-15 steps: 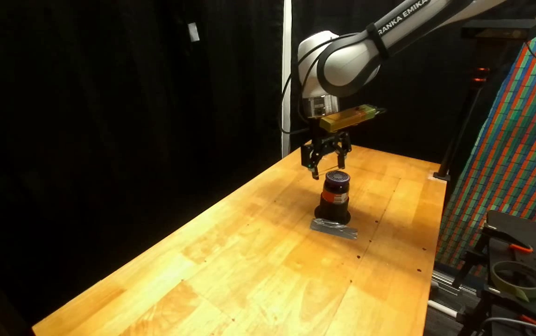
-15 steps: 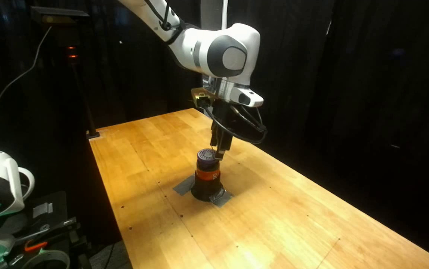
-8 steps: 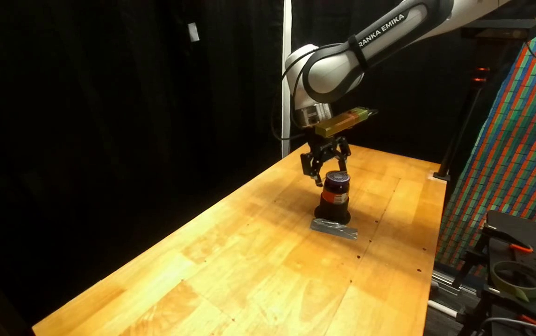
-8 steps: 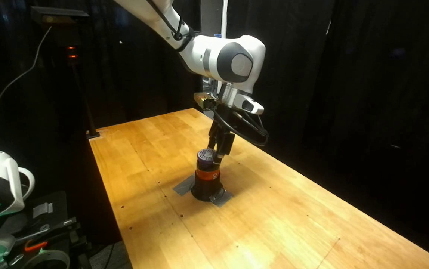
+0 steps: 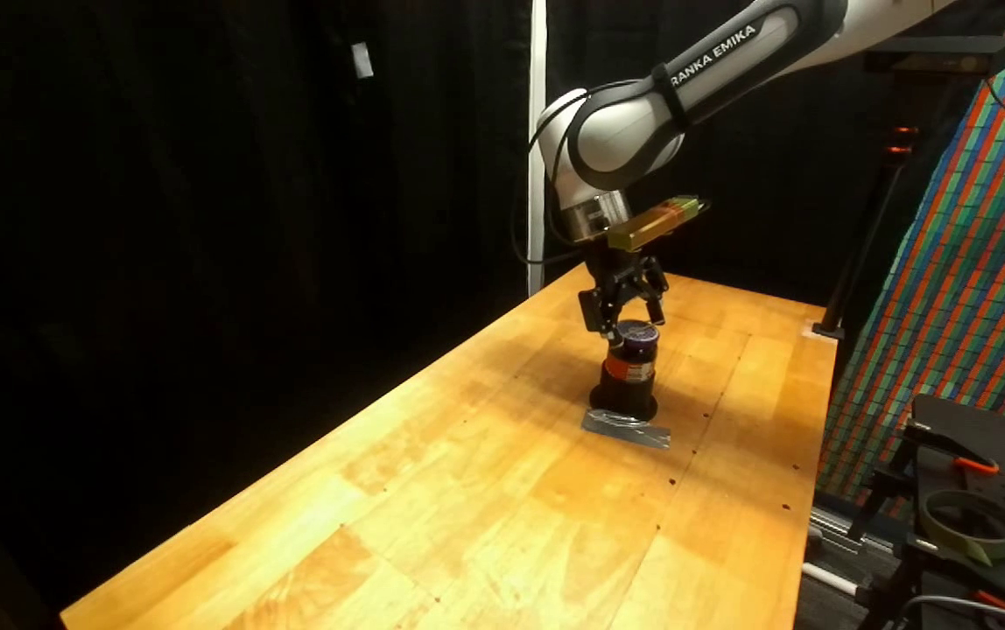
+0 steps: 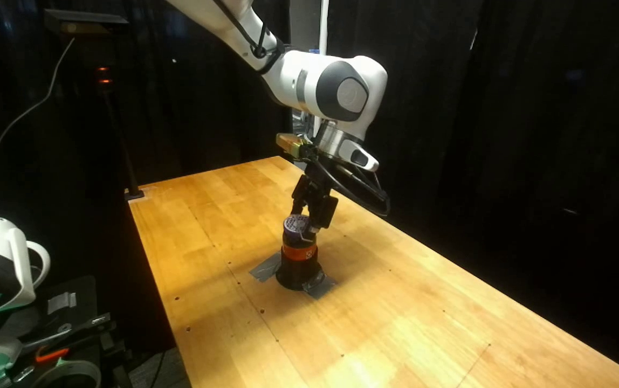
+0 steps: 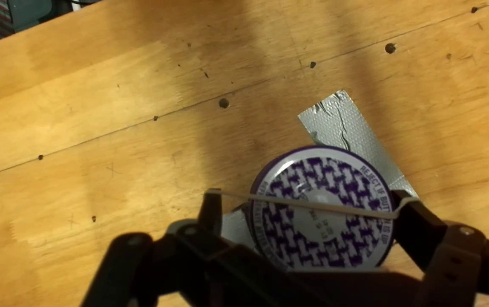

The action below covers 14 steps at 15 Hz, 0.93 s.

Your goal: Place the band on the brown coffee cup

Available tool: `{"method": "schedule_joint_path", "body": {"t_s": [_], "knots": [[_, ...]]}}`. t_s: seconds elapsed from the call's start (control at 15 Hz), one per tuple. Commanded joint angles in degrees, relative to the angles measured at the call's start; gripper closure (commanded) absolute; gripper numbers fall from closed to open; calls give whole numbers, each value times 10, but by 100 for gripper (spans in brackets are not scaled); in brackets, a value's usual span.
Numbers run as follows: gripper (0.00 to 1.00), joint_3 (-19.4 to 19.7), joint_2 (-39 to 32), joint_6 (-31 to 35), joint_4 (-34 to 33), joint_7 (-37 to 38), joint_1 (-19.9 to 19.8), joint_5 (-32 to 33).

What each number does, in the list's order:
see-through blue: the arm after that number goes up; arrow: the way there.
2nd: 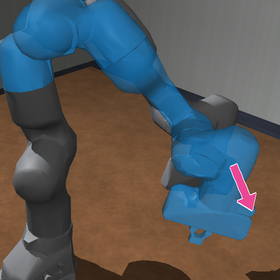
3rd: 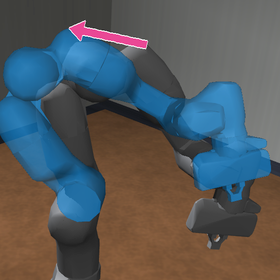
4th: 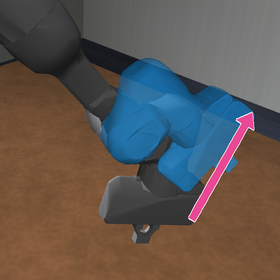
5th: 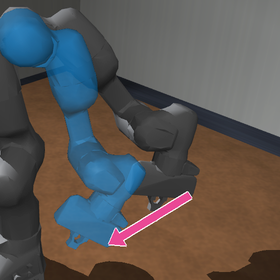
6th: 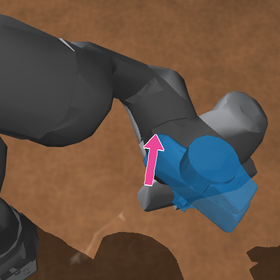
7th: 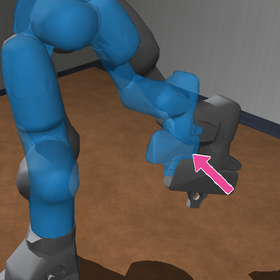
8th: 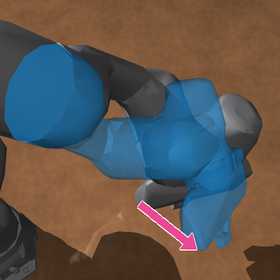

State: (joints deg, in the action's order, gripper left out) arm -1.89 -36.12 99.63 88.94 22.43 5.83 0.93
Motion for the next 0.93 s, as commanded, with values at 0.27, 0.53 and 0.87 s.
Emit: {"method": "schedule_joint_path", "body": {"t_s": [0.27, 0.53, 0.87], "knots": [[0, 3, 68, 22, 100, -60, -2, -13], [0, 6, 117, 102, 190, -50, 0, -13], [27, 7, 179, 296, 330, -11, 8, -10]]}}
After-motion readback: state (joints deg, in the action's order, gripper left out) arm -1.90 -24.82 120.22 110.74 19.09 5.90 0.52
